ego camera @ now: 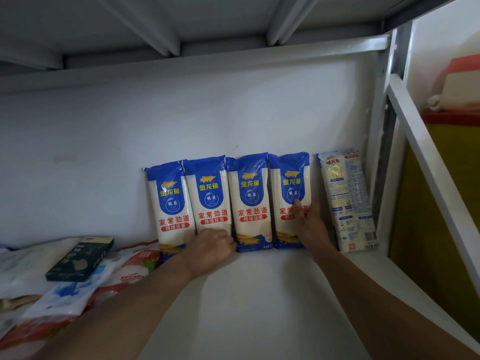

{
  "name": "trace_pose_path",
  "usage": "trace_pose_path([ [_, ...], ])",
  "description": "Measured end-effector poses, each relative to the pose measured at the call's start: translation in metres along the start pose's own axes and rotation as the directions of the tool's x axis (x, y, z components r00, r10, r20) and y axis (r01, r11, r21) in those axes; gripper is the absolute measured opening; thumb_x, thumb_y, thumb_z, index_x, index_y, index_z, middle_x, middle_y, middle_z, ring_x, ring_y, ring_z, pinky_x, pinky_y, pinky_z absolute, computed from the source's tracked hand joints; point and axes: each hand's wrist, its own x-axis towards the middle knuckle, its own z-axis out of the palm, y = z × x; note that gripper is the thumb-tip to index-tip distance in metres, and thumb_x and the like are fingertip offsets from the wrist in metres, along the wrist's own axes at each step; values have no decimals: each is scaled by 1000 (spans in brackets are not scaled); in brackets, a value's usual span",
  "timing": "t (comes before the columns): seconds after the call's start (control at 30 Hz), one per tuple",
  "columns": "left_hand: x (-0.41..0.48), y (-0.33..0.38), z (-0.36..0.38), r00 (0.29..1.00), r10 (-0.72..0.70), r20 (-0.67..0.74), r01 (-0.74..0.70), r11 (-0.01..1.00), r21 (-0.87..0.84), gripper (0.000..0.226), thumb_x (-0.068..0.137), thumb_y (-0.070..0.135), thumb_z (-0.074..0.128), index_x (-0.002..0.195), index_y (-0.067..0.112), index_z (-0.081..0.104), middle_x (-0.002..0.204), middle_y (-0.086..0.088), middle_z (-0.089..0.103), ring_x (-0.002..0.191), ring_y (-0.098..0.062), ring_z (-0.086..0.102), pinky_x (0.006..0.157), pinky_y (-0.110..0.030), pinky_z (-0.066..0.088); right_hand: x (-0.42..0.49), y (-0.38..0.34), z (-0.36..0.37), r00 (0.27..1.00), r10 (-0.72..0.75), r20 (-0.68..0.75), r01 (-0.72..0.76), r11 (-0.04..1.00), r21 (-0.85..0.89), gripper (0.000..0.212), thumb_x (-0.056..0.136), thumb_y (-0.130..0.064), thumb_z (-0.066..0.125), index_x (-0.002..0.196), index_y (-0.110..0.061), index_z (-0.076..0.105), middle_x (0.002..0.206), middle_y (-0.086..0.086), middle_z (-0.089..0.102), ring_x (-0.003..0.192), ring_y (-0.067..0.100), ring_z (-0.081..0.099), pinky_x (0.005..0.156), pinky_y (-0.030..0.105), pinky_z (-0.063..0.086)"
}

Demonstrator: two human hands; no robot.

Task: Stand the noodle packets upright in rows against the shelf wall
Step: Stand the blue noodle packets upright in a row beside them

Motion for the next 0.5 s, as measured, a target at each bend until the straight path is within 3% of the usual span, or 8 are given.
trace_pose_path([
  [0.17, -10, -5, 0, 994, -28, -105, 13, 990, -142, 34, 69, 21, 93, 99, 23, 76, 90, 7, 71, 83, -13, 66, 71, -26, 58, -1, 1, 1, 1000, 4, -1, -4, 1000, 2, 36, 102, -52, 48, 125, -26, 42, 119, 0, 68, 95, 16, 70, 71, 34, 59],
  [0.33, -17, 4, -7, 958, -151, -245, 129, 986, -103, 45, 89, 31, 74, 130, 16, 59, 140, -9, 58, 130, -28, 55, 105, -43, 49, -1, -1, 1, 1000, -7, -5, 7, 1000, -7, 39, 102, -51, 47, 129, -23, 40, 121, 1, 66, 96, 16, 69, 76, 37, 60],
  [0.43, -10, 8, -5, 981, -155, -121, 147, 986, -75, 67, 102, 48, 48, 158, 14, 30, 168, -12, 22, 156, -29, 20, 123, -50, 27, -1, -1, 0, 1000, -5, -7, 5, 1000, -23, 39, 102, -51, 47, 128, -24, 39, 123, 2, 66, 100, 19, 70, 77, 38, 61],
  [0.5, -6, 8, 1, 978, -206, -27, 203, 975, -95, 76, 104, 58, 33, 163, 18, 7, 172, -5, -1, 159, -24, -2, 126, -54, 15, -2, -2, 0, 1000, -6, -3, 6, 999, -34, 36, 102, -52, 46, 126, -25, 39, 122, 2, 66, 99, 18, 70, 74, 35, 60],
])
